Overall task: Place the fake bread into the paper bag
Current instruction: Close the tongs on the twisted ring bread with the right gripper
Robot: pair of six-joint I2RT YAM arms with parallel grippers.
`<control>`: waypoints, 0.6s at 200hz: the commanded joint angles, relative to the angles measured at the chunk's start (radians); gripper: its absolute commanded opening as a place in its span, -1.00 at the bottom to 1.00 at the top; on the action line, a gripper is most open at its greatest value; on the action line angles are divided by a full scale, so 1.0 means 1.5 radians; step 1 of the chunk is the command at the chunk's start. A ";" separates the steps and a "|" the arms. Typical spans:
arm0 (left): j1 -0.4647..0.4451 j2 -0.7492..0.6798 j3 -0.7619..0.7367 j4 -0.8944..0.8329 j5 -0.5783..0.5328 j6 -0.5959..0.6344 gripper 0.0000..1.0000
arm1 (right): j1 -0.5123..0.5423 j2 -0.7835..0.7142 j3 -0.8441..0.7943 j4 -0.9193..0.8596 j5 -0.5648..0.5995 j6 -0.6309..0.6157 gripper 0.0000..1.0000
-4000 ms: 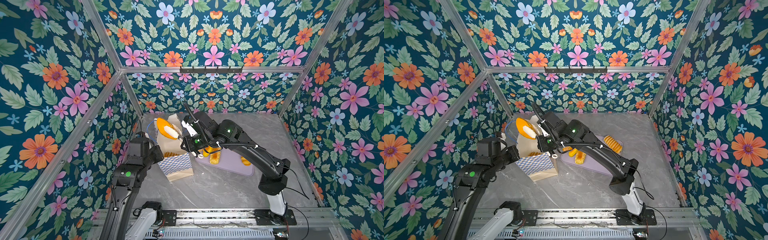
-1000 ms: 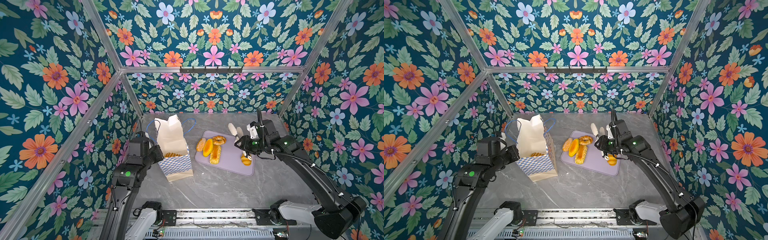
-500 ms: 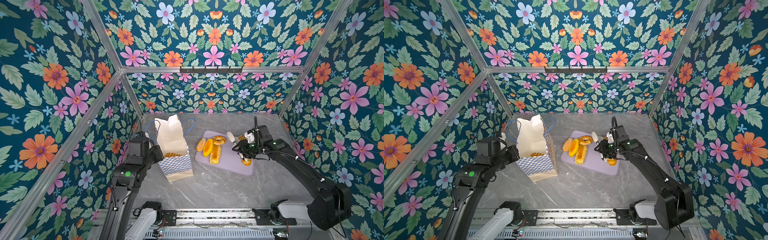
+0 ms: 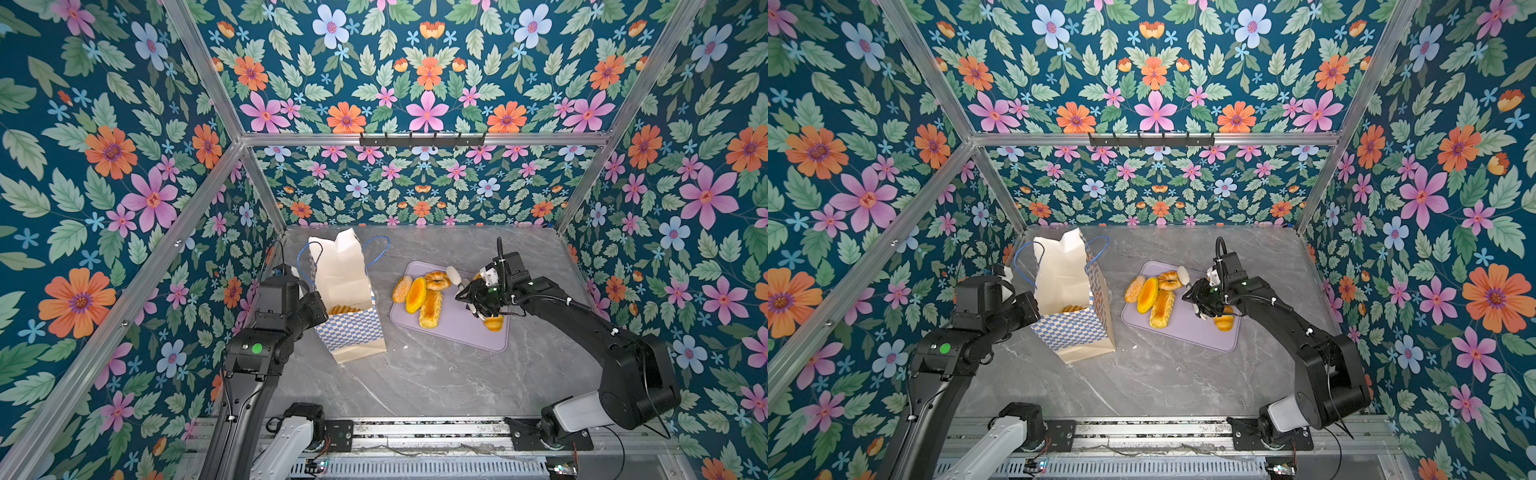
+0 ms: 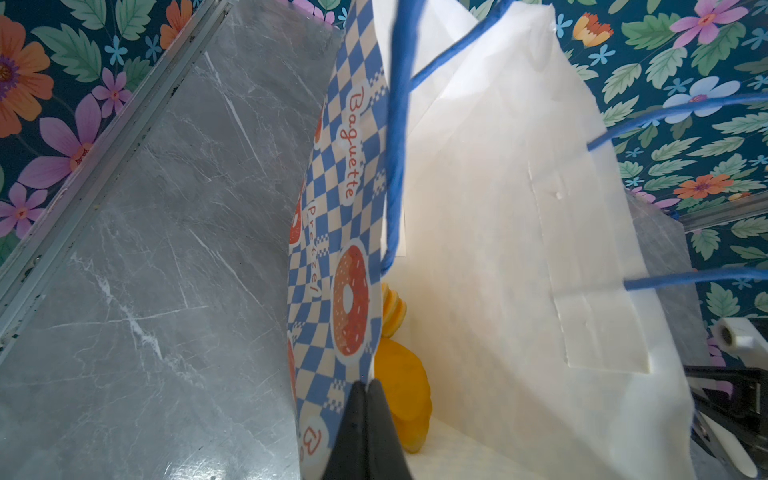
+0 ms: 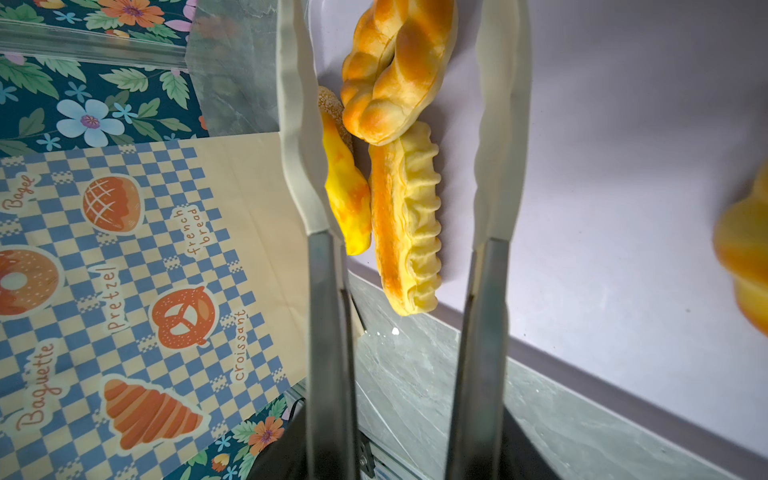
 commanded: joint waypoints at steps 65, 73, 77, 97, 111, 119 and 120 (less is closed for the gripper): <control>0.000 0.003 0.001 0.001 0.002 -0.001 -0.93 | 0.000 0.093 0.008 0.121 -0.043 0.058 0.00; -0.001 0.004 0.001 0.001 0.003 -0.001 -0.93 | 0.000 0.100 0.009 0.130 -0.046 0.061 0.00; 0.000 0.004 0.001 0.001 0.003 0.000 -0.93 | 0.000 0.105 0.010 0.133 -0.047 0.063 -0.01; 0.001 0.005 0.000 0.000 0.002 -0.001 -0.93 | 0.000 0.128 0.014 0.149 -0.053 0.071 -0.01; 0.000 0.005 0.001 0.000 0.001 0.000 -0.93 | -0.001 0.145 0.017 0.159 -0.058 0.077 -0.02; 0.000 0.006 -0.001 0.000 0.001 0.001 -0.93 | 0.000 0.151 0.019 0.164 -0.061 0.079 -0.03; 0.000 0.006 0.000 0.001 0.001 0.000 -0.93 | 0.000 0.151 0.019 0.165 -0.061 0.079 -0.03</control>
